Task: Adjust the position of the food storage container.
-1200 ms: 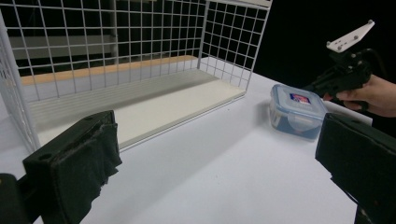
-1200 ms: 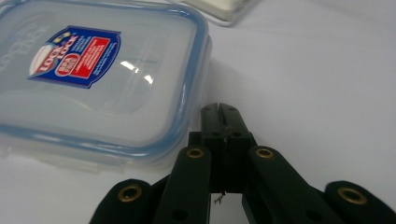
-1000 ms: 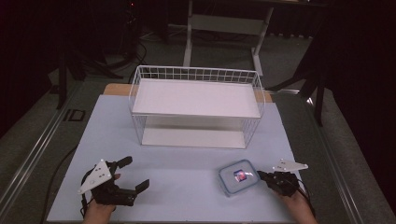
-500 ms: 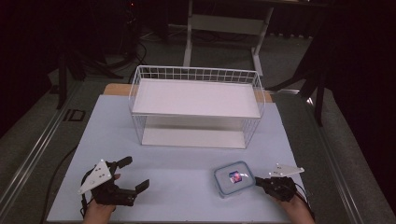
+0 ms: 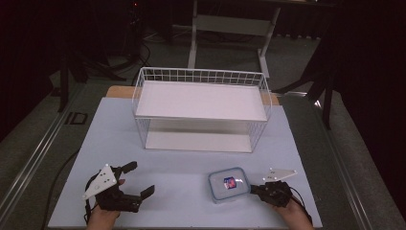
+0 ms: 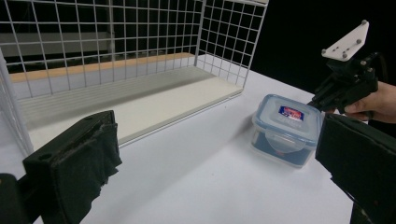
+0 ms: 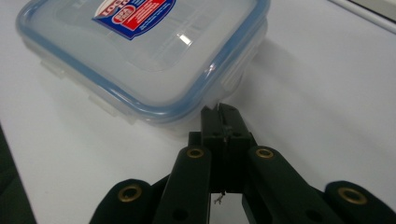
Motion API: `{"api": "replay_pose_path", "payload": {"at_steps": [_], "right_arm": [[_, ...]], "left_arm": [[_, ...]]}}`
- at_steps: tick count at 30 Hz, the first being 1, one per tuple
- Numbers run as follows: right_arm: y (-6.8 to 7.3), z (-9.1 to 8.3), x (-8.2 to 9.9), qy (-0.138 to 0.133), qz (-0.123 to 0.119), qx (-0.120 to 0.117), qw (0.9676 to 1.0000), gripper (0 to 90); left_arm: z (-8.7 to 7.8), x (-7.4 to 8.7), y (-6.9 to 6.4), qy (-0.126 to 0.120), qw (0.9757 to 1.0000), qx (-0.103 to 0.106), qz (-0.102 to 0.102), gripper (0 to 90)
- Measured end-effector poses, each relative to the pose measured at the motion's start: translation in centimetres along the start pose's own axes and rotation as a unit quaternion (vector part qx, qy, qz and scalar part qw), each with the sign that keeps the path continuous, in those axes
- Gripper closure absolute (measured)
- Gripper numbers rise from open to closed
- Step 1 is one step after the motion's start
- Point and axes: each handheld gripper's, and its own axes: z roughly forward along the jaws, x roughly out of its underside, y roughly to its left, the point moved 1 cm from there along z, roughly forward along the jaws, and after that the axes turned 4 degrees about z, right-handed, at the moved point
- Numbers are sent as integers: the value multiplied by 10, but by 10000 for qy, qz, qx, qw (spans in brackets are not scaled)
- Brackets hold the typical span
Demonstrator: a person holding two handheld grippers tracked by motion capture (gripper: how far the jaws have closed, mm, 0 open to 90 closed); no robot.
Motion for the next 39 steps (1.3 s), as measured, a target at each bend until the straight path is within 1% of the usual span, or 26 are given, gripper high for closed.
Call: {"api": "replay_pose_path", "payload": {"at_steps": [5, 6, 7, 8, 9, 10, 11, 15, 17, 18, 21, 23, 26, 27, 29, 31, 32, 35, 37, 39], "right_arm": [[7, 6, -5, 41, -52, -126, 9999, 900], [9, 9, -7, 57, -24, -181, 9998, 900], [9, 9, -7, 57, -24, -181, 9998, 900], [13, 12, -9, 75, -39, -239, 9997, 900], [16, 14, -10, 93, -58, -287, 9995, 900], [16, 14, -10, 93, -58, -287, 9995, 900], [21, 16, -13, 122, -145, -317, 9993, 900], [31, 21, -17, 134, -271, -381, 9988, 900], [32, 22, -18, 137, -276, -394, 9987, 900], [34, 26, -22, 143, -287, -464, 9984, 900], [37, 31, -26, 140, -304, -492, 9982, 900], [38, 36, -30, 155, -301, -591, 9977, 900], [39, 39, -33, 147, -296, -613, 9976, 900], [43, 43, -36, 180, -370, -646, 9971, 900], [45, 47, -40, 195, -425, -668, 9967, 900], [46, 49, -42, 195, -448, -661, 9966, 900], [48, 53, -46, 216, -523, -647, 9963, 900], [50, 58, -50, 208, -578, -625, 9962, 900], [52, 62, -53, 226, -600, -701, 9955, 900], [57, 66, -56, 208, -648, -771, 9947, 900]], "left_arm": [[1, 1, 0, 37, 10000, 23, -3, 4], [1, 1, 0, 38, 10000, 44, -17, 4], [1, 1, 0, 50, 10000, 41, -11, 4], [1, 1, 0, 60, 10000, 36, 18, 4], [1, 1, 0, 60, 10000, 36, 18, 4], [0, 1, 0, 60, 10000, 23, 5, 4], [0, 1, 0, 51, 10000, 12, -10, 4], [0, 0, 0, 44, 10000, 14, 8, 4], [0, 0, 0, 48, 10000, 12, 15, 4], [0, 0, 0, 55, 10000, 13, 22, 4], [1, 1, 0, 65, 10000, 24, 27, 4], [1, 1, 0, 77, 10000, 26, 17, 4], [1, 1, 0, 82, 10000, 28, 17, 4], [1, 1, 0, 90, 10000, 23, 17, 4], [1, 1, 0, 106, 9999, 12, 29, 4], [2, 1, 0, 112, 9999, 9, 26, 4], [2, 2, 0, 119, 9999, 20, 10, 4], [2, 2, 0, 145, 9999, 20, 11, 4], [2, 2, 0, 155, 9999, 13, 13, 4], [2, 2, -1, 160, 9999, 16, 22, 4]]}}
